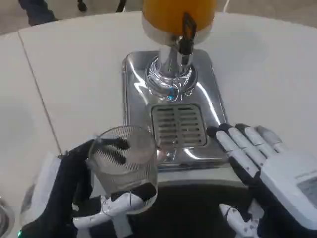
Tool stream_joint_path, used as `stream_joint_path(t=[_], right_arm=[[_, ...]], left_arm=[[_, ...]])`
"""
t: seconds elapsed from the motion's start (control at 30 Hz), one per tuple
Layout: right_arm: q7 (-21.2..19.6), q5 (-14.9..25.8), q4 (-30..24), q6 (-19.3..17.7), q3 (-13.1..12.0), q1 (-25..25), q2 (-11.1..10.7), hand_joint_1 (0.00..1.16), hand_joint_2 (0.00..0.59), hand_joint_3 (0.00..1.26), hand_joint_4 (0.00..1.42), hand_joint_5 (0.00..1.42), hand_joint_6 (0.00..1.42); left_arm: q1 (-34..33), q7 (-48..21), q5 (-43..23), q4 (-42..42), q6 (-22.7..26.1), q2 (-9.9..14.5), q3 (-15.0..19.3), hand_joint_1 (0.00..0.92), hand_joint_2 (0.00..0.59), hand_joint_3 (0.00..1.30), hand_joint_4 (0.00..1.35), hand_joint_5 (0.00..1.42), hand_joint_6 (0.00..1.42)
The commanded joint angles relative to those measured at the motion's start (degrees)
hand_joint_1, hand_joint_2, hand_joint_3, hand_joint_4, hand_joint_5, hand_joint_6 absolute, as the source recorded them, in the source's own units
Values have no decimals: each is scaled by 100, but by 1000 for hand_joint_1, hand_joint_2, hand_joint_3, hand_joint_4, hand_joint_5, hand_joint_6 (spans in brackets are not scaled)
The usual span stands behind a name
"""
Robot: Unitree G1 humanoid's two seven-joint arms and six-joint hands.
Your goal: Grasp the cup under the faucet to collect the drink, then remove the cup.
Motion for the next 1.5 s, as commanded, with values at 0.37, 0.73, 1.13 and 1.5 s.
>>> stream_joint_path(t=[0.37, 0.73, 1.13, 1.5], right_arm=[[92, -64, -28, 218, 2, 107, 66, 195, 586, 0, 0, 0, 11], [212, -309, -160, 603, 137, 230, 383, 210, 586, 0, 0, 0, 15], [501, -817, -445, 984, 437, 176, 861, 221, 586, 0, 0, 0, 16], [809, -929, -528, 1046, 383, 43, 866, 229, 586, 0, 0, 0, 16]], left_arm=[[39, -57, 66, -141, 9, -83, 3, 663, 67, 1066, 1157, 1421, 1424], [-809, 322, 487, 551, 222, -461, -159, 660, 68, 1056, 1153, 1408, 1424], [-2640, 1371, 1002, 2793, -12, -832, -738, 660, 68, 1058, 1141, 1407, 1424], [-3901, 2050, 929, 4659, -248, -854, -904, 661, 69, 1065, 1140, 1407, 1424]])
